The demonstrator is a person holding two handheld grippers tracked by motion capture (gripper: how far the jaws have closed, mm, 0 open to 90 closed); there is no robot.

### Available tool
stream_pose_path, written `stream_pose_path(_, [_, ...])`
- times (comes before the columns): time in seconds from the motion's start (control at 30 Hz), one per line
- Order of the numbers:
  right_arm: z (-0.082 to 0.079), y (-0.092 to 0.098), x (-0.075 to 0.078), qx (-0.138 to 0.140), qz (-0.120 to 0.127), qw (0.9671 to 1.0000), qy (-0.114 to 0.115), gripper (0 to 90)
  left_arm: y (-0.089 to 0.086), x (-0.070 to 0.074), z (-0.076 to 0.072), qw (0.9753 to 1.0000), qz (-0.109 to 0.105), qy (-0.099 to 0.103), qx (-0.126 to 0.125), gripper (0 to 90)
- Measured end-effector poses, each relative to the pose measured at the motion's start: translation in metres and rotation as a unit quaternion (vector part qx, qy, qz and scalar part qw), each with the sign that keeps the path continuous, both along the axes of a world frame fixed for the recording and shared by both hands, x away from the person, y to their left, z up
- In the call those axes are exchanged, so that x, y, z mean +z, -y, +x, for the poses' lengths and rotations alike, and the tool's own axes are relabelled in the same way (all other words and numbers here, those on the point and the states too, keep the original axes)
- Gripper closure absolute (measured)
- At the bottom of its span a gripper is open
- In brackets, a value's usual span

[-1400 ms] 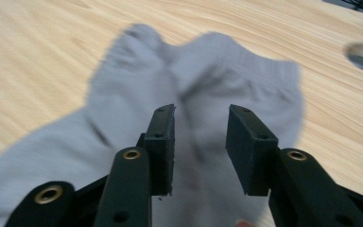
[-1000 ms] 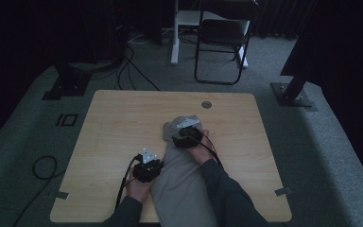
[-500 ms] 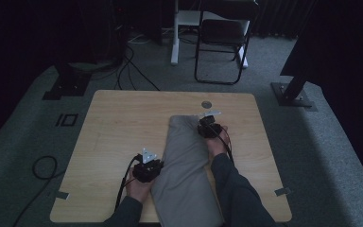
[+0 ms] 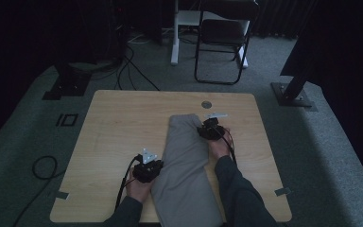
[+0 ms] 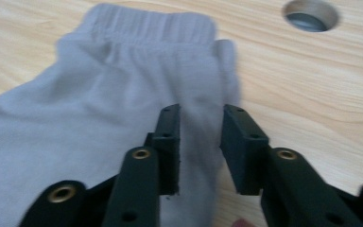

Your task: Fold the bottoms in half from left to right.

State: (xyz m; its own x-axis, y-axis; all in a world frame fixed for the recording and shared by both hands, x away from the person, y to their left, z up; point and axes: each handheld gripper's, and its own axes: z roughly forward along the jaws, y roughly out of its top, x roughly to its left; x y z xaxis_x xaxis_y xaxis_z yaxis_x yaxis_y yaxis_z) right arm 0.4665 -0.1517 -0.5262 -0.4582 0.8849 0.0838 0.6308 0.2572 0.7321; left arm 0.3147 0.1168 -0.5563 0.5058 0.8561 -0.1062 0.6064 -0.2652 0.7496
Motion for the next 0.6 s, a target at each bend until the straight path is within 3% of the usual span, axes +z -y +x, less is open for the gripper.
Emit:
stream_pose_path(0.07, [-0.002, -0.003, -0.004, 0.02, 0.013, 0.9997, -0.005, 72.9, -0.001, 0.0, -0.002, 1.0, -0.002, -0.001, 0.003, 83.4])
stream_pose_path(0.2, [-0.005, -0.007, -0.017, 0.025, -0.017, 0.9993, -0.022, 72.5, -0.002, 0.0, -0.006, 1.0, -0.006, -0.002, 0.006, 83.8])
stream_pose_path(0.27, [-0.007, -0.005, -0.021, 0.028, -0.009, 0.9995, -0.015, 71.9, -0.003, 0.0, -0.007, 0.9999, -0.008, -0.005, 0.005, 83.5])
stream_pose_path(0.33, [-0.009, -0.004, -0.021, 0.032, -0.007, 0.9993, -0.015, 70.8, -0.006, 0.002, -0.004, 0.9997, -0.022, -0.008, 0.005, 77.5])
stream_pose_path(0.47, [-0.013, -0.004, -0.022, 0.044, -0.02, 0.9988, -0.007, 68.7, -0.011, 0.014, 0.01, 0.999, -0.038, 0.013, 0.021, 69.9])
stream_pose_path(0.53, [-0.013, -0.005, -0.022, 0.045, -0.023, 0.9987, -0.005, 68.0, -0.01, 0.017, 0.016, 0.9989, -0.039, 0.012, 0.022, 69.2])
stream_pose_path(0.6, [-0.014, -0.006, -0.022, 0.043, -0.026, 0.9987, -0.004, 68.0, -0.001, 0.022, 0.037, 0.9994, -0.031, 0.0, 0.015, 68.9])
